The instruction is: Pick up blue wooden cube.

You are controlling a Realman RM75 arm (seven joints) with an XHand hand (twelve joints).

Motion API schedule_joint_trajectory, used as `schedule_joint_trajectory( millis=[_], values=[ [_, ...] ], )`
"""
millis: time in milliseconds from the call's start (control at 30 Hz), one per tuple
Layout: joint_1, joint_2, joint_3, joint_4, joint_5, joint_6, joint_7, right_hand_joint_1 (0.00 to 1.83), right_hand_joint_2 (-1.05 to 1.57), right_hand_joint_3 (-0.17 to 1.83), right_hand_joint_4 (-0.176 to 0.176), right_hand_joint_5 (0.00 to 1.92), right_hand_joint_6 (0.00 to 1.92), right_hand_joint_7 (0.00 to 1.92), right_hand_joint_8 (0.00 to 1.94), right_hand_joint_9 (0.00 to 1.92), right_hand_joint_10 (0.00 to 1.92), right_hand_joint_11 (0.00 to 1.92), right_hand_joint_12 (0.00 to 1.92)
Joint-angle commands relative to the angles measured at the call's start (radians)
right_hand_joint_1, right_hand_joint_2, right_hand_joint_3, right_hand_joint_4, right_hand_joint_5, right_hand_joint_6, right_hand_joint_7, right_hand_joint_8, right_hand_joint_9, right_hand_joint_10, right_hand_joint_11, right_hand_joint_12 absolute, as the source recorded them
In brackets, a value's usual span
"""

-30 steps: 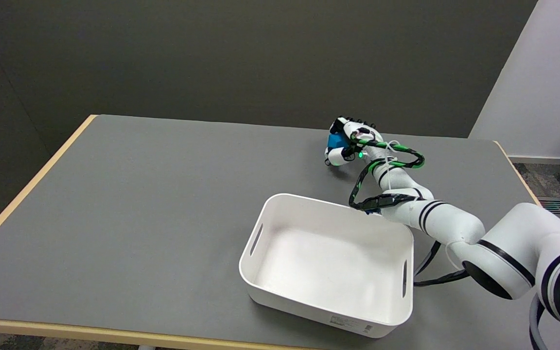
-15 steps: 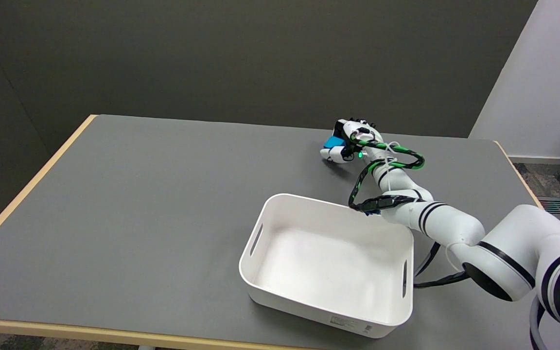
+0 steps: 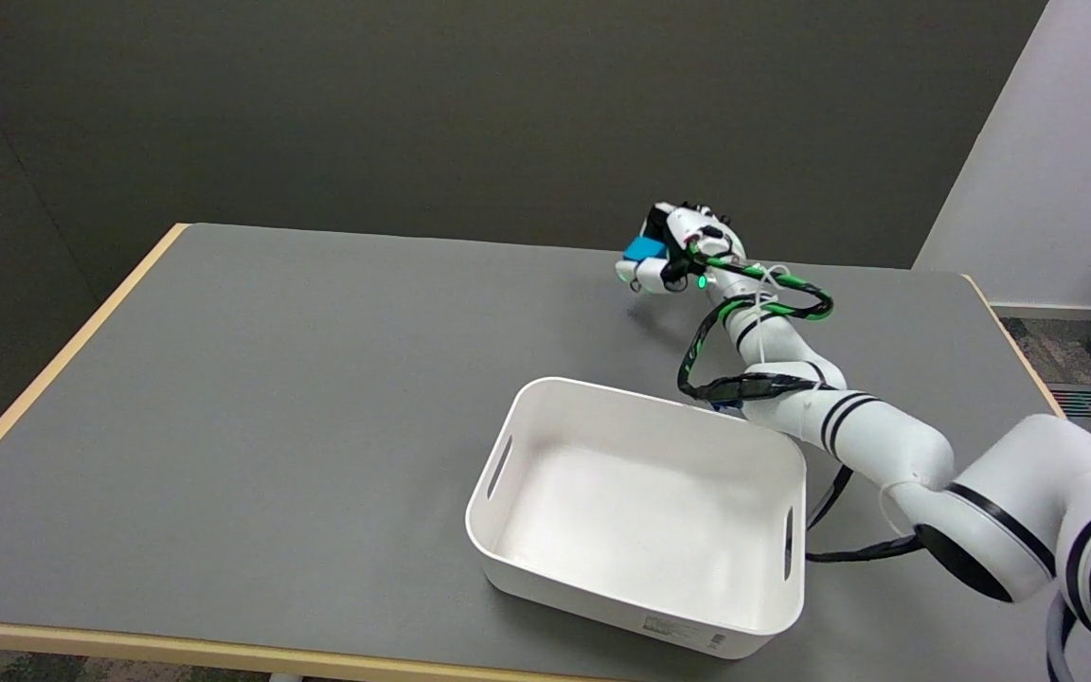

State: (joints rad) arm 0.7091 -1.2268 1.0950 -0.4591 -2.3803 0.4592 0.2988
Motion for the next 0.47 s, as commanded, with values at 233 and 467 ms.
schedule_joint_trajectory(
  millis=[233,467],
  values=[
    [-0.932,0.27,0.572,-1.264,0.438,-0.002,0.215,1.16,1.07,0.5,-0.176,0.62,1.6,0.68,1.64,0.88,1.92,0.33,1.92],
    [-1.262,0.109,0.749,-1.448,0.349,0.13,0.225,1.18,1.0,0.59,-0.176,0.68,1.55,0.73,1.59,0.94,1.92,0.6,1.92]
  ],
)
